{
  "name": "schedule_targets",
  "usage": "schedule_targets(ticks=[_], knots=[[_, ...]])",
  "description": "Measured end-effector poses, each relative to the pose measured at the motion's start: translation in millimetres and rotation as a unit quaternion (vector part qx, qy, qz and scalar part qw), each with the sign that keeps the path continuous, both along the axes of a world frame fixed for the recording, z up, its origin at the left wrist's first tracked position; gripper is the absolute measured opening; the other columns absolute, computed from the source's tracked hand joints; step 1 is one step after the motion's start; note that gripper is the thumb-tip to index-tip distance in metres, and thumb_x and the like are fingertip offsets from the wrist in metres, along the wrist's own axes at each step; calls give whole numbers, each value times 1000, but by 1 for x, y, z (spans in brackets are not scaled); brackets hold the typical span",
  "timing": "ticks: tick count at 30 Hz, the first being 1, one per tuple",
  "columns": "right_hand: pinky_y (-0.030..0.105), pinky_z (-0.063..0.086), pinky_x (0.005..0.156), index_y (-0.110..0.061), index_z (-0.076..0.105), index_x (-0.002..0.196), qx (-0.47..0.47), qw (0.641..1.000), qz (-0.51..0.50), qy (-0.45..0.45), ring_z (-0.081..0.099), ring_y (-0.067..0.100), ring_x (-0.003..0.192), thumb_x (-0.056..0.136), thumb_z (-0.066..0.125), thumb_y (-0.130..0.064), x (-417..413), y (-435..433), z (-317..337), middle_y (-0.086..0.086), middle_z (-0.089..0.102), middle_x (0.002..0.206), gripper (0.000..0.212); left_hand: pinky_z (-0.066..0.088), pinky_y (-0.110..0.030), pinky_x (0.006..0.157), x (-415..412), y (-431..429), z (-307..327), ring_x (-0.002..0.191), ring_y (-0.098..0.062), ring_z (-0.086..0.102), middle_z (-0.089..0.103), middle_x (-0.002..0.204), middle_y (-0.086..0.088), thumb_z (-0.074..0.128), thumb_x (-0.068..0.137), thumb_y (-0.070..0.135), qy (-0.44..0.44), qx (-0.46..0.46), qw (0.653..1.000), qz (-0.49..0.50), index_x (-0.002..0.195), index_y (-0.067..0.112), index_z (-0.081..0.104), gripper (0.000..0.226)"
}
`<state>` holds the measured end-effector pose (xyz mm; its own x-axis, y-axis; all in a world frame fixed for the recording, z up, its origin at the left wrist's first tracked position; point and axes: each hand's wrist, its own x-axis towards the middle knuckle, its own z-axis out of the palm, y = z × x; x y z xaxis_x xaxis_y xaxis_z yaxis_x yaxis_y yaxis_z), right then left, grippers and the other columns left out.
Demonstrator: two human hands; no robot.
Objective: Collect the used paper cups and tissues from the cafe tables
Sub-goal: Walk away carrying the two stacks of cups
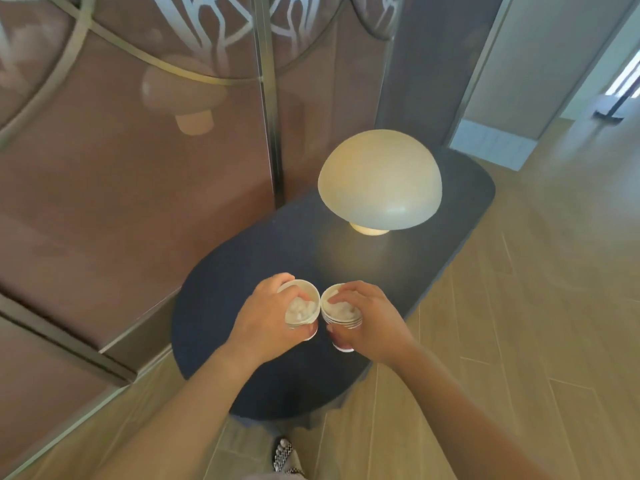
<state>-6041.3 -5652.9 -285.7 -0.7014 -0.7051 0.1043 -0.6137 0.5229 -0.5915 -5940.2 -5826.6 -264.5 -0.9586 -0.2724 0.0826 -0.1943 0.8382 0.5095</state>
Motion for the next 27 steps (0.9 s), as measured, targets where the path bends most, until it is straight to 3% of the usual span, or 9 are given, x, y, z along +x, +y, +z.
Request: schedule_targets(ticks=[3,14,17,21,27], knots=[[21,37,95,-32,59,111,10,1000,-1,13,40,8,118,71,75,-37,-30,-29,-7,-15,51,124,43,42,-29,96,-32,-26,-10,120,-13,39,44,129,12,71,72,43,-10,-10,1000,1,112,33,59,43],[25,39,98,-32,55,116,50,996,20,-73,33,12,125,76,72,-30,-101,-108,-88,-13,41,131,44,43,-25,79,-105,-98,-88,123,-12,37,43,130,13,71,74,41,-96,-10,995,13,114,33,55,44],[28,42,99,-30,53,120,72,993,25,-89,32,15,126,76,72,-28,-119,-125,-119,-10,36,134,48,50,-31,84,-122,-112,-118,126,-16,37,40,135,9,72,76,36,-133,-19,991,21,121,27,51,51],[23,40,96,-29,52,120,89,991,29,-93,30,15,127,75,72,-25,-136,-140,-159,-10,35,134,50,47,-30,91,-137,-128,-155,131,-17,32,32,142,6,72,77,32,-181,-41,982,23,130,25,43,61],[18,40,90,-30,53,117,60,993,20,-95,32,13,127,75,71,-24,-144,-142,-195,-11,34,132,46,47,-31,94,-140,-142,-191,134,-17,28,27,146,5,71,80,34,-214,-54,975,28,131,25,41,60]])
